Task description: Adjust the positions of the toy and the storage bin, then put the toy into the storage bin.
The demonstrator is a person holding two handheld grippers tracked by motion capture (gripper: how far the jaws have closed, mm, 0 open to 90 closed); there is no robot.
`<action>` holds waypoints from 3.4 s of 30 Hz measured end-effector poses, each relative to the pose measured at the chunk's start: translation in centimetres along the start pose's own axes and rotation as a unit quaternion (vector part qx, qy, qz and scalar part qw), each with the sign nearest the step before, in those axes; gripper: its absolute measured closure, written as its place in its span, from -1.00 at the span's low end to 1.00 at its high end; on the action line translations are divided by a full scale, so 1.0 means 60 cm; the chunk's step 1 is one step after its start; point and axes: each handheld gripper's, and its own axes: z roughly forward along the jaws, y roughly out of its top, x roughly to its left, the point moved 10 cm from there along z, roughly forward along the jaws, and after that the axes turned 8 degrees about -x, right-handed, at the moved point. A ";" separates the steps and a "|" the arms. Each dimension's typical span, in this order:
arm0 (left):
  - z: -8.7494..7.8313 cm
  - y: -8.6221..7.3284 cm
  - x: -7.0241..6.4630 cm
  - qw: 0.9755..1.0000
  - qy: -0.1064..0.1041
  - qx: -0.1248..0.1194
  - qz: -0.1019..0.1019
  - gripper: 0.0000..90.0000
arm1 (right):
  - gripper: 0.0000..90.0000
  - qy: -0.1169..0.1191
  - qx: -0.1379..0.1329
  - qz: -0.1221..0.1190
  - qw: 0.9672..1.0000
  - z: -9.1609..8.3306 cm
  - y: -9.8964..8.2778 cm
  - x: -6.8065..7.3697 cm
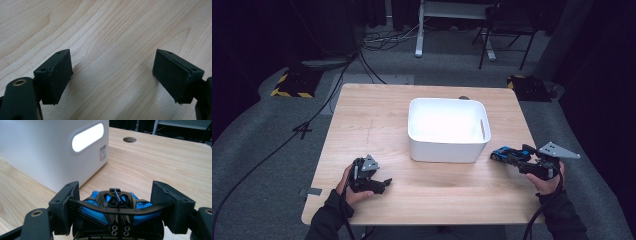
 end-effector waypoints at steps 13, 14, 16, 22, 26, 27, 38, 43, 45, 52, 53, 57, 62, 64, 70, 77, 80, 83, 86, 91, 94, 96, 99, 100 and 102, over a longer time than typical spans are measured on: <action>0.001 0.000 0.000 1.000 0.000 -0.001 -0.001 -0.63 | -0.46 0.009 -0.006 -0.006 1.000 0.014 0.032 0.005; 0.001 0.000 0.000 1.000 0.000 -0.001 -0.001 -0.63 | -0.45 0.009 -0.007 -0.003 1.000 0.015 0.035 0.006; 0.001 0.000 0.000 1.000 0.000 -0.001 -0.001 -0.64 | -0.45 0.013 -0.007 -0.006 1.000 0.018 0.040 0.009; 0.000 0.000 0.000 1.000 0.001 -0.001 -0.001 -0.64 | -0.45 0.022 -0.007 -0.006 1.000 0.026 0.053 0.015; 0.001 0.001 0.000 1.000 0.001 -0.002 -0.001 -0.64 | -0.45 0.026 -0.009 -0.001 1.000 0.029 0.059 0.013; 0.001 0.000 0.000 1.000 0.000 -0.001 -0.001 -0.64 | -0.45 0.026 -0.009 0.000 1.000 0.029 0.061 0.012; -0.001 0.000 0.002 1.000 0.007 0.000 0.004 -0.64 | -0.45 0.026 -0.006 0.000 1.000 0.029 0.090 0.012; 0.000 0.000 0.001 1.000 0.005 -0.001 0.001 -0.63 | -0.45 0.028 -0.008 -0.005 1.000 0.025 0.101 0.014; -0.001 0.000 0.002 1.000 0.007 0.000 0.004 -0.63 | -0.45 0.026 -0.009 -0.009 1.000 0.024 0.105 0.011; 0.000 0.000 -0.001 1.000 0.000 -0.001 -0.002 -0.64 | -0.45 0.025 -0.014 -0.006 1.000 0.019 0.126 0.003; 0.001 0.000 0.000 1.000 0.001 -0.002 -0.003 -0.64 | -0.45 0.024 -0.014 -0.007 1.000 0.019 0.128 0.004; 0.000 0.000 0.000 1.000 0.002 -0.001 -0.002 -0.64 | -0.45 0.027 -0.014 -0.011 0.999 0.020 0.139 0.005; 0.000 0.000 0.001 1.000 0.003 -0.001 0.000 -0.64 | -0.45 0.033 -0.017 -0.016 0.999 0.020 0.154 0.008; 0.000 0.000 0.001 1.000 0.005 0.000 0.002 -0.64 | -0.45 0.036 -0.017 -0.020 0.999 0.018 0.160 0.007; 0.000 0.000 0.002 1.000 0.005 -0.001 0.002 -0.64 | -0.45 0.042 -0.024 -0.024 0.999 0.016 0.180 0.006; 0.000 0.000 0.001 1.000 0.005 -0.001 0.000 -0.64 | -0.45 0.055 -0.037 -0.020 0.998 0.014 0.209 0.002; 0.000 0.000 0.001 1.000 0.005 -0.001 0.001 -0.64 | -0.45 0.057 -0.040 -0.022 0.997 0.015 0.224 0.003; 0.000 0.000 0.001 1.000 0.005 0.000 0.000 -0.64 | -0.45 0.060 -0.045 -0.031 0.997 0.017 0.240 0.005; 0.000 0.000 0.001 1.000 0.005 -0.001 0.001 -0.64 | -0.45 0.067 -0.048 -0.035 0.996 0.020 0.255 0.009; 0.000 0.000 0.001 1.000 0.005 -0.001 0.001 -0.64 | -0.45 0.074 -0.057 -0.043 0.995 0.024 0.282 0.015; 0.000 0.000 0.001 1.000 0.004 -0.001 0.000 -0.64 | -0.45 0.079 -0.064 -0.047 0.994 0.026 0.297 0.021; 0.000 0.000 0.001 1.000 0.004 -0.001 0.000 -0.64 | -0.45 0.083 -0.064 -0.053 0.993 0.027 0.305 0.026; 0.000 0.000 0.001 1.000 0.005 -0.001 0.000 -0.64 | -0.45 0.085 -0.065 -0.058 0.993 0.031 0.313 0.033; 0.000 0.000 0.001 1.000 0.005 -0.001 0.001 -0.64 | -0.45 0.085 -0.067 -0.057 0.993 0.033 0.316 0.036; 0.000 0.000 0.001 1.000 0.005 -0.001 0.000 -0.64 | -0.45 0.087 -0.065 -0.057 0.993 0.036 0.318 0.043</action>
